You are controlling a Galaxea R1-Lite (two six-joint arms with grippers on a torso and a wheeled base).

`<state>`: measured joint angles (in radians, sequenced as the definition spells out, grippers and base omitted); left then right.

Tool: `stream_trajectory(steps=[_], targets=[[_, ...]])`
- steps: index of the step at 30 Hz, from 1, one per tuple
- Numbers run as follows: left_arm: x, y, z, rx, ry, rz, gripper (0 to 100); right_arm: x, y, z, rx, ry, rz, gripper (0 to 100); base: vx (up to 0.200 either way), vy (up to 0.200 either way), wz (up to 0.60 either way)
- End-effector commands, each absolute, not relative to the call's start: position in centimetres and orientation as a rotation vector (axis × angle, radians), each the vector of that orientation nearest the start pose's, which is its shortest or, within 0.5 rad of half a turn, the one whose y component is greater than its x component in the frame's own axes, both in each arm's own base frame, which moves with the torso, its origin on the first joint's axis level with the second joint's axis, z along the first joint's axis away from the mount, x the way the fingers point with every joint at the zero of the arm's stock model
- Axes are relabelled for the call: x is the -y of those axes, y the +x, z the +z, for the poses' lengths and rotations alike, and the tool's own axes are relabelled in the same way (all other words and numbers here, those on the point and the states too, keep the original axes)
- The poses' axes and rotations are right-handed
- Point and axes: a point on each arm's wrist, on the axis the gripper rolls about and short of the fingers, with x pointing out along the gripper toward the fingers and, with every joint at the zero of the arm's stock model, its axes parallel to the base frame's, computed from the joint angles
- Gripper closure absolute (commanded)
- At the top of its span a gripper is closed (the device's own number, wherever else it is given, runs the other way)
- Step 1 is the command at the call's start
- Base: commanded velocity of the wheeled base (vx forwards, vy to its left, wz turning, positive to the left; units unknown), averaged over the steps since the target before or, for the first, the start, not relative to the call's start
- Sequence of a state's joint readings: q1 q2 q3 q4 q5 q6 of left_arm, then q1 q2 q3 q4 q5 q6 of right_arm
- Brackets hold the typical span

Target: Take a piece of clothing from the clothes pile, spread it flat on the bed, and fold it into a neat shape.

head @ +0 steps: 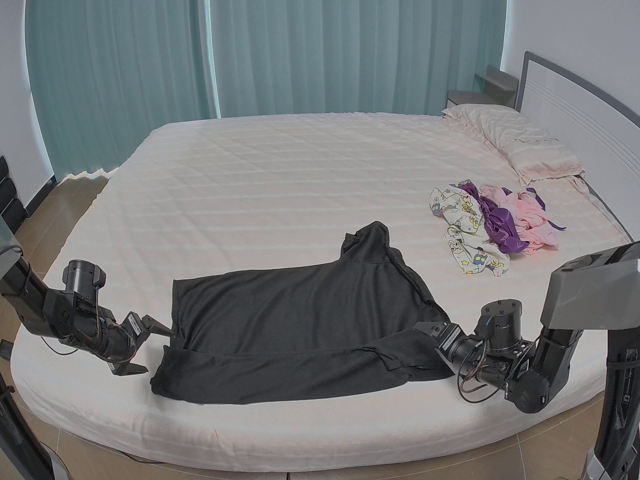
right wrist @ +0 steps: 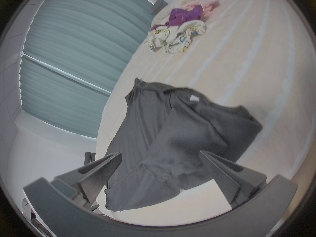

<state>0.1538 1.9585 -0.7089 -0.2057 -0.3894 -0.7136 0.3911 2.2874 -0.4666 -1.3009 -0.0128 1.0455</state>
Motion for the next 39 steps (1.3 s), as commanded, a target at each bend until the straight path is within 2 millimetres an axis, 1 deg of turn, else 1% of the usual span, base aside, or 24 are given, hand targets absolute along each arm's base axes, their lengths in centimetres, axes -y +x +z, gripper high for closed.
stream_trajectory(steps=[1, 4, 6, 13, 18, 22, 26, 30, 39], targets=[[-3.5, 28.1, 4.6, -1.077, -0.943, 0.151, 0, -12.8, 28.4, -2.4, -0.701, 0.897, 0.050, 0, 0.000, 0.000, 0.00], [-3.5, 28.0, 4.5, -1.086, -0.953, 0.136, 0, -12.8, 28.4, -2.7, -0.709, 0.897, 0.042, 0, 0.000, 0.000, 0.00], [-3.5, 28.0, 4.3, -1.094, -0.956, 0.136, 0, -12.9, 28.7, -3.4, -0.715, 0.895, 0.033, 0, 0.000, 0.000, 0.00], [-3.5, 28.1, 3.8, -1.110, -0.960, 0.145, 0, -13.7, 29.4, -3.5, -0.699, 0.893, 0.050, 0, 0.000, 0.000, 0.00], [-3.7, 28.1, 3.9, -1.107, -0.961, 0.147, 0, -14.1, 29.0, -3.5, -0.734, 0.871, 0.035, 0, 0.000, 0.000, 0.00], [-3.8, 28.1, 3.8, -1.102, -0.964, 0.151, 0, -14.4, 28.8, -2.7, -0.706, 0.861, 0.024, 0, 0.000, 0.000, 0.00], [-3.9, 28.1, 3.8, -1.101, -0.965, 0.153, 0, -14.3, 28.7, -2.3, -0.695, 0.864, 0.022, 0, 0.000, 0.000, 0.00], [-3.9, 28.1, 3.8, -1.101, -0.965, 0.153, 0, -14.5, 28.5, -2.9, -0.723, 0.856, 0.011, 0, 0.000, 0.000, 0.00], [-3.9, 28.1, 3.8, -1.103, -0.965, 0.153, 0, -14.7, 28.4, -3.6, -0.739, 0.860, -0.005, 0, 0.000, 0.000, 0.00]])
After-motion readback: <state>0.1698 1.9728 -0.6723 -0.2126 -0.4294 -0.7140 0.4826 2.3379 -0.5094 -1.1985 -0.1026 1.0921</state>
